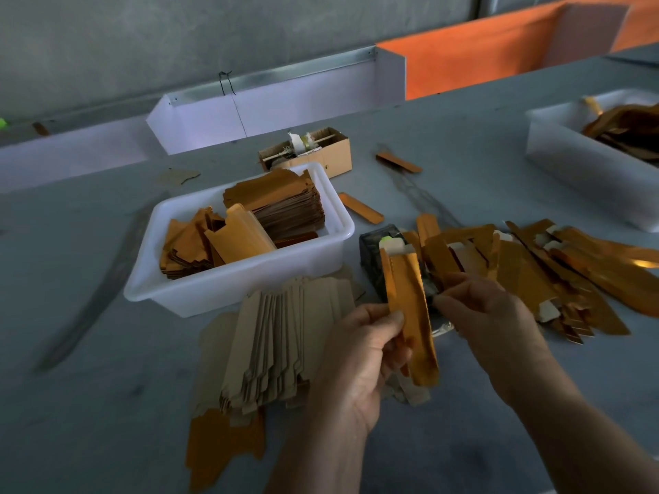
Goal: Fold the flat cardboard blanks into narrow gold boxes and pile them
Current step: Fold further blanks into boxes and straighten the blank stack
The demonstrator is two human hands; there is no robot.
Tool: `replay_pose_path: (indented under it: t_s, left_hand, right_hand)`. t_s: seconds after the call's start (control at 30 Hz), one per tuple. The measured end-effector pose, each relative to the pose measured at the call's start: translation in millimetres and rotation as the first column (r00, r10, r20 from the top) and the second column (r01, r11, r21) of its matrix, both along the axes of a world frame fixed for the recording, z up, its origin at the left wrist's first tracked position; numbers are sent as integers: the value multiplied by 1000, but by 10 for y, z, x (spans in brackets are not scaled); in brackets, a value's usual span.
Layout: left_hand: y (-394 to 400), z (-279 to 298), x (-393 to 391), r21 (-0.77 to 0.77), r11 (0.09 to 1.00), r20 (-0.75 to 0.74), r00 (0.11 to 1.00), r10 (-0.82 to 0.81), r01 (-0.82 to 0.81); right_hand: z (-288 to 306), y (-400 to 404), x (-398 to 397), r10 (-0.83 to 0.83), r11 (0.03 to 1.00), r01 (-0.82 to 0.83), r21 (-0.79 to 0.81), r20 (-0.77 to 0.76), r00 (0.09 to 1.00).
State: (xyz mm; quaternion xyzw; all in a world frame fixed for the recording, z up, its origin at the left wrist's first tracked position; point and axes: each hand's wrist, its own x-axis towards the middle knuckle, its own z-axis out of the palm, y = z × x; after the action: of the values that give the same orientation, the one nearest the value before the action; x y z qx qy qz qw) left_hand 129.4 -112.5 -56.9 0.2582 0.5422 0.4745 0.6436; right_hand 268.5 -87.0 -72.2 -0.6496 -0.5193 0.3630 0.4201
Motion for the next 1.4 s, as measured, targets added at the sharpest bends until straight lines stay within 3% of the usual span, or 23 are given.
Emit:
replay_pose_path:
  t_s: [0.1,0.17,0.47,0.67,0.8,0.9,1.0,1.17,1.4]
  left_hand:
    - [-27,-21,3,103,989,-251,965,-78,107]
    - [-34,-13,26,146,977,-337,936,-98,154]
    - [20,61,80,194,961,-308,943,-129,195]
    - [61,82,66,152,966,-404,905,-131,208]
    - [100,140,56,125,971,-365,920,-144,202]
    - [100,171,55,122,976,-326,936,-132,180]
    - [63,210,38,97,989,-184,979,-92,112]
    - [-40,238,-21,97,990,-117,989,-90,102]
    - [-142,266,-51,119,982,-133,982,-133,149]
  right_hand:
    - [-58,-38,-10,5,1000,-8,31,91,996]
    - [-86,-52,-25,3,998,-11,58,126,992]
    - [-166,-73,-49,-18,991,3,132,110,994]
    - [-139,-48,-52,-22,962,-86,258,389,921]
    - [-86,-113,45,-29,967,-50,250,302,953]
    - [5,-222,182,5,982,-16,188,62,998]
    - [191,-335,239,154,982,-130,139,-179,972]
    - [437,-373,155,402,903,-383,195,-69,913]
    - [445,-355,33,378,895,-401,196,145,914]
